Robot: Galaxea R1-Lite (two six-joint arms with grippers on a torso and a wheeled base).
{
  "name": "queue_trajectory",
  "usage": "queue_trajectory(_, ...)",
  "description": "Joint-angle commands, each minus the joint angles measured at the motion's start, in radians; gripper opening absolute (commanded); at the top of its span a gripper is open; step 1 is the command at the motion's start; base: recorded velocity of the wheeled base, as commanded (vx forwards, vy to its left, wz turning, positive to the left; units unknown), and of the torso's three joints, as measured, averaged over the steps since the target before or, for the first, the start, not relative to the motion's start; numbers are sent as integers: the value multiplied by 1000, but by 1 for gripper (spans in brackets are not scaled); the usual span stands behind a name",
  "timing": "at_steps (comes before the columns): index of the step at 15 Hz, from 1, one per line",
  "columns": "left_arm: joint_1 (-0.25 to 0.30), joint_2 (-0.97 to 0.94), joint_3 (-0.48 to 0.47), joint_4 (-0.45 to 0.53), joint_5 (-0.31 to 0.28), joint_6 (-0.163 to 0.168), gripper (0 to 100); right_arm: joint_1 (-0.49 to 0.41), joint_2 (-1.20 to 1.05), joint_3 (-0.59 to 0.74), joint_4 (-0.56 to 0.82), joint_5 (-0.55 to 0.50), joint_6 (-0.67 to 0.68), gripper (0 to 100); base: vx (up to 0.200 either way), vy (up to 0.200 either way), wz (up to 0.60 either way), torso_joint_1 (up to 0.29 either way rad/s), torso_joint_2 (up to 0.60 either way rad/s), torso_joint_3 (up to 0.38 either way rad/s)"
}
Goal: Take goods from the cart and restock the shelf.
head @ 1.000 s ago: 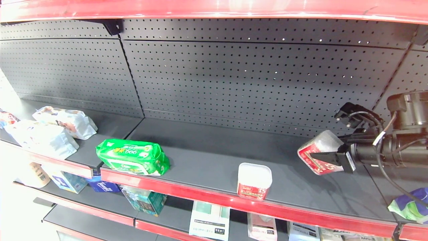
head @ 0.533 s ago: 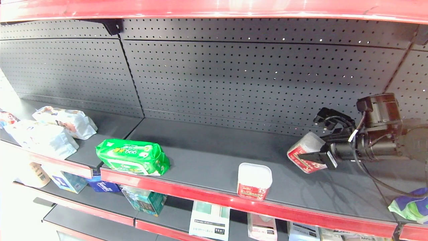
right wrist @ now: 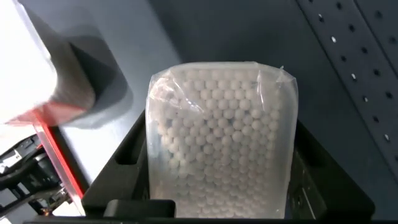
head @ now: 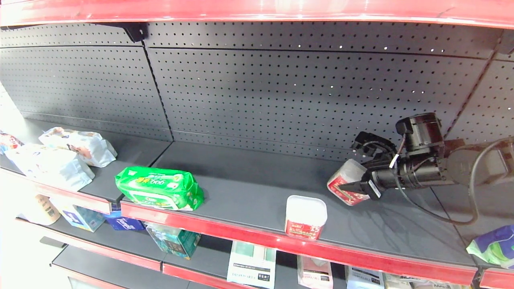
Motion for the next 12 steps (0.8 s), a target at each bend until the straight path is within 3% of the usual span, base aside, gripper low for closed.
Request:
queue_trajectory(1,1,0,0,-1,0,0,100,35,36,-22,-2,-7,-1,0,0,0,0,0,0,0)
queue_trajectory(12,0,0,0,1,0,0,100,90,145,-124,0,-34,-1,0,0,0,0,0,0,0)
